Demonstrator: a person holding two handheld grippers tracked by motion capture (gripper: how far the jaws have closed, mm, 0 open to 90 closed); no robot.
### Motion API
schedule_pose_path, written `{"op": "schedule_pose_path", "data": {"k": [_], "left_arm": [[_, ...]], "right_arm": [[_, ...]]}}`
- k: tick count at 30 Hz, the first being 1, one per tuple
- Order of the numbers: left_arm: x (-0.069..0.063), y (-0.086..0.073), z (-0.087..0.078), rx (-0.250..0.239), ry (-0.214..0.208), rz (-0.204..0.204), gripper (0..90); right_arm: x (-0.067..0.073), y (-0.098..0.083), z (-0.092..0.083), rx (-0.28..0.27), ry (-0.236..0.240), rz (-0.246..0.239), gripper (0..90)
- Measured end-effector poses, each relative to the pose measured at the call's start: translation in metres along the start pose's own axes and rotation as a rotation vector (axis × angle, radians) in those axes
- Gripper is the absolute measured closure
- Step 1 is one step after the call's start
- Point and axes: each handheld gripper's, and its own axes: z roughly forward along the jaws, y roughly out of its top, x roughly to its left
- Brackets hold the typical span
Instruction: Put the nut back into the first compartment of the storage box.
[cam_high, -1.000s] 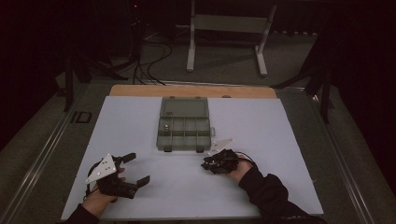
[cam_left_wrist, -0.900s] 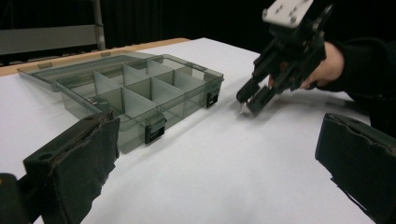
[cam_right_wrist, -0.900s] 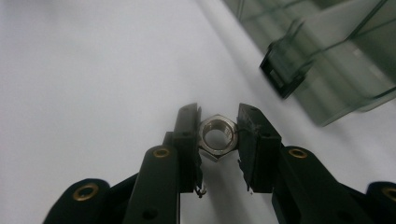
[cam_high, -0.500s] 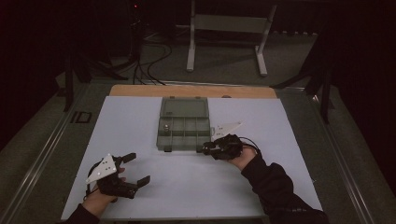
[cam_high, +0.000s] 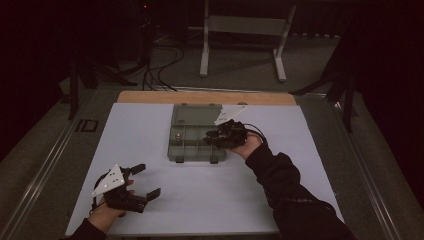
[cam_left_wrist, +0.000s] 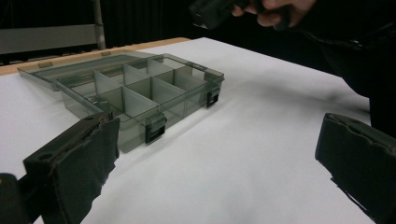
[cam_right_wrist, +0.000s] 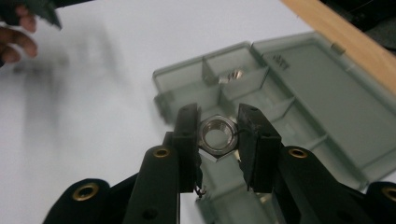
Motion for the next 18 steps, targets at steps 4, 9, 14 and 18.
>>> {"op": "schedule_pose_path", "data": {"k": [4,9,14,18], "left_arm": [[0.000,0.000,-0.001,-0.002,-0.001,0.000,0.4],[0.000,0.000,0.000,-0.003,-0.004,0.000,0.4],[0.000,0.000,-0.001,-0.004,-0.005,-0.003,0.4],[0.000,0.000,-0.001,-0.005,-0.008,-0.003,0.4]], "right_arm": [[-0.006,0.017,0.012,-0.003,0.005,0.003,70.2],[-0.010,0.034,0.027,0.001,0.002,-0.006,70.2],[-0.014,0.048,0.041,-0.024,0.002,0.016,70.2],[-0.018,0.056,0.053,-0.032,-0.009,0.034,70.2]]}}
